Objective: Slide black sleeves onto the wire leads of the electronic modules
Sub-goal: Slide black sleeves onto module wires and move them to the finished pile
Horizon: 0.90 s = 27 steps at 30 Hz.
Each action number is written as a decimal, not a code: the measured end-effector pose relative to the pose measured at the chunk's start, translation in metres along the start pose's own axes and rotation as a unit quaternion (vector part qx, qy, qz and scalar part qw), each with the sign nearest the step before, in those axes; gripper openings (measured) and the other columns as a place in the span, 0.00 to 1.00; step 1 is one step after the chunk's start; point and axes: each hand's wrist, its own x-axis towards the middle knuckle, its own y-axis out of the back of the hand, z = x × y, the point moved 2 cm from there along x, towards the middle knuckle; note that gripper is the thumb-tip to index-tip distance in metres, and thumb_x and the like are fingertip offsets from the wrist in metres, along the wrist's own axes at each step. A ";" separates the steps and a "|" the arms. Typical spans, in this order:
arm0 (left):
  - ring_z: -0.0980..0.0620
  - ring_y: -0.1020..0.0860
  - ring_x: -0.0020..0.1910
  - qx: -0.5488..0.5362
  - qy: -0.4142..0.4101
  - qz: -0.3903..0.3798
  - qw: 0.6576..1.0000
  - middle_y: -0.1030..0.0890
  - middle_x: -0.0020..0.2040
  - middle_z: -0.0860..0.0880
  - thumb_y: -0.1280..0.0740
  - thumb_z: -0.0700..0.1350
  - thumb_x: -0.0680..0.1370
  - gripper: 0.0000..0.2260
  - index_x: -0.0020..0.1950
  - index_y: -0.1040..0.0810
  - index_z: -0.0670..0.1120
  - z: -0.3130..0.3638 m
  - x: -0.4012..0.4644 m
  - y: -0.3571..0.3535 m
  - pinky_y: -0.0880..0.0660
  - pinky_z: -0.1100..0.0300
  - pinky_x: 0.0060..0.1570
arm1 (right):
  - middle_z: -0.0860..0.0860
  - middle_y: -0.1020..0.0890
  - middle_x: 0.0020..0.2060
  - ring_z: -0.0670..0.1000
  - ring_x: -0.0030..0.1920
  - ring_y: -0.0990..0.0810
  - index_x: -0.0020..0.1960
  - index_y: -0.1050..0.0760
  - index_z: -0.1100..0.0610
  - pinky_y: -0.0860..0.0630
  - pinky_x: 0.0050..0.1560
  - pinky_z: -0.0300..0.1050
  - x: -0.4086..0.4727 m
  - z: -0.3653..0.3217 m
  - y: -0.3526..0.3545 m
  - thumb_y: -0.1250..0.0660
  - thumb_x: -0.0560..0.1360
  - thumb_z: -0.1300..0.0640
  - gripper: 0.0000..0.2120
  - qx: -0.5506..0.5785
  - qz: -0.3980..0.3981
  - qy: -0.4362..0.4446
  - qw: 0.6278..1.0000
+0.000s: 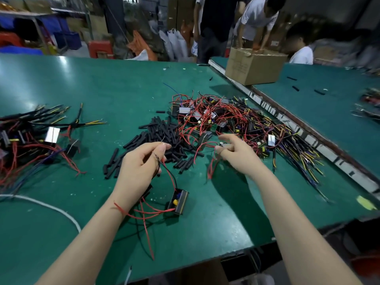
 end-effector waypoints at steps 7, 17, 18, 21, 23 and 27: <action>0.61 0.27 0.27 0.008 0.003 -0.010 1.000 0.21 0.34 0.58 0.37 0.48 0.80 0.08 0.49 0.18 0.56 -0.004 0.000 -0.004 0.30 0.70 0.31 | 0.46 0.21 0.38 0.50 0.39 0.26 0.52 0.23 0.53 0.36 0.33 0.42 -0.018 0.033 0.023 0.39 0.76 0.55 0.07 -0.033 0.269 -0.119 0.955; 0.61 0.29 0.27 0.002 0.000 -0.018 1.000 0.22 0.33 0.58 0.37 0.46 0.80 0.08 0.48 0.19 0.56 -0.005 -0.006 -0.004 0.31 0.72 0.30 | 0.48 0.20 0.34 0.47 0.34 0.24 0.46 0.20 0.53 0.28 0.34 0.40 -0.007 0.025 0.022 0.36 0.76 0.59 0.06 0.173 0.146 -0.070 0.972; 0.61 0.29 0.27 0.001 0.000 -0.019 1.000 0.22 0.34 0.58 0.37 0.46 0.80 0.08 0.48 0.18 0.56 -0.004 -0.006 -0.004 0.31 0.72 0.30 | 0.47 0.20 0.33 0.48 0.35 0.25 0.42 0.20 0.51 0.29 0.37 0.42 -0.016 0.034 0.033 0.35 0.74 0.55 0.05 0.131 0.216 -0.057 0.966; 0.60 0.28 0.28 0.004 -0.002 -0.021 1.000 0.22 0.34 0.58 0.37 0.46 0.80 0.09 0.47 0.18 0.56 -0.003 -0.006 -0.006 0.30 0.72 0.31 | 0.52 0.19 0.42 0.54 0.46 0.24 0.45 0.22 0.52 0.31 0.45 0.47 -0.037 0.060 0.066 0.37 0.74 0.52 0.07 0.011 0.403 -0.078 0.912; 0.60 0.29 0.28 -0.003 0.000 -0.015 1.000 0.22 0.33 0.57 0.37 0.45 0.80 0.09 0.47 0.18 0.55 -0.001 -0.006 -0.007 0.30 0.72 0.31 | 0.58 0.24 0.60 0.59 0.62 0.30 0.60 0.25 0.55 0.33 0.60 0.54 -0.032 0.079 0.083 0.38 0.75 0.54 0.15 -0.076 0.398 -0.168 0.898; 0.61 0.29 0.28 -0.017 0.007 -0.006 1.000 0.22 0.32 0.55 0.37 0.46 0.80 0.09 0.46 0.18 0.54 0.000 -0.007 -0.006 0.29 0.71 0.31 | 0.59 0.38 0.73 0.60 0.73 0.41 0.75 0.42 0.58 0.41 0.68 0.59 -0.014 0.098 0.086 0.40 0.78 0.50 0.28 -0.212 0.220 -0.313 0.899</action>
